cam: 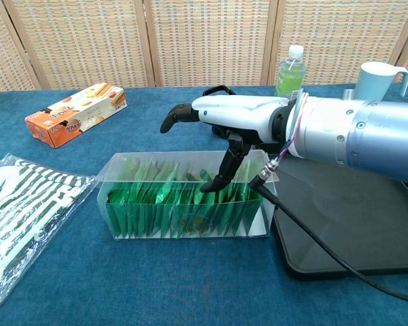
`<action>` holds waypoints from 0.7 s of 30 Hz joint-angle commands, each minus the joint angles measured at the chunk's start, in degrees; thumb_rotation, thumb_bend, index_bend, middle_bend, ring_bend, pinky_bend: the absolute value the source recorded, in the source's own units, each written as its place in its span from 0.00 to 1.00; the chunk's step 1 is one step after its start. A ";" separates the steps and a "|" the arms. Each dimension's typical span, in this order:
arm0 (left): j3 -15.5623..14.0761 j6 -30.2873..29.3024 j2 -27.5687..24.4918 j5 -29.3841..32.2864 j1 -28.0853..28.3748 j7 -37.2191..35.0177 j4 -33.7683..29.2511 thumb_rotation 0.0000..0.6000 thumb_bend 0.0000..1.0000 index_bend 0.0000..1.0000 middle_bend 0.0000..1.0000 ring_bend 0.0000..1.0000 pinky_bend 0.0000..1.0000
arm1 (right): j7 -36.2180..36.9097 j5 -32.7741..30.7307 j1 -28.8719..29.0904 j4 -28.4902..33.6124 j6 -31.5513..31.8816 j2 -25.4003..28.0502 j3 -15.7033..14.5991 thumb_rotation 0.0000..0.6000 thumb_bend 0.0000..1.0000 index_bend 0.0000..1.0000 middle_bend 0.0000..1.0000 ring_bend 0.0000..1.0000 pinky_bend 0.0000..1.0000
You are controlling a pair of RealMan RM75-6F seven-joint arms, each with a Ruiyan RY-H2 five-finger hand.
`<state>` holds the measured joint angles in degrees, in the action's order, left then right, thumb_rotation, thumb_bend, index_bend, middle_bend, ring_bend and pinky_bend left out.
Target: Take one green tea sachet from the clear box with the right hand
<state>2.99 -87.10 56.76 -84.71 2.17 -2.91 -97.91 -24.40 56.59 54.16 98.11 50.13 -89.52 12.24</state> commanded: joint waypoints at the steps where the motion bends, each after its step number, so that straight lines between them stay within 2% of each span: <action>1: -0.01 -0.03 -0.04 -0.02 -0.01 -0.10 0.01 1.00 0.07 0.00 0.00 0.00 0.00 | -0.58 -0.21 0.19 -0.21 0.77 -0.46 -0.21 1.00 0.52 0.19 0.00 0.00 0.00; 4: 0.00 -0.01 -0.12 0.03 -0.01 -0.30 0.00 1.00 0.07 0.00 0.00 0.00 0.00 | -0.95 -0.12 0.32 0.05 1.62 -0.53 -0.10 1.00 0.60 0.20 0.00 0.00 0.00; 9: 0.02 0.11 -0.20 0.11 0.05 -0.57 0.05 1.00 0.07 0.00 0.00 0.00 0.00 | -0.94 0.03 0.66 0.18 2.97 -0.27 1.17 1.00 0.63 0.22 0.00 0.00 0.00; 17: 0.10 0.28 -0.55 0.32 0.09 -1.60 0.19 1.00 0.07 0.00 0.00 0.00 0.00 | -1.58 -4.68 2.89 -3.09 4.78 -0.63 6.17 1.00 0.63 0.23 0.00 0.00 0.00; 21: 0.12 0.43 -0.72 0.40 0.14 -2.09 0.31 1.00 0.07 0.00 0.00 0.00 0.00 | -2.39 -9.41 4.55 -7.66 6.29 -2.26 9.09 1.00 0.63 0.23 0.00 0.00 0.00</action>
<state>3.11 -86.65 56.05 -84.28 2.31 -4.98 -97.61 -26.20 49.33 57.64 92.59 55.51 -90.82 19.82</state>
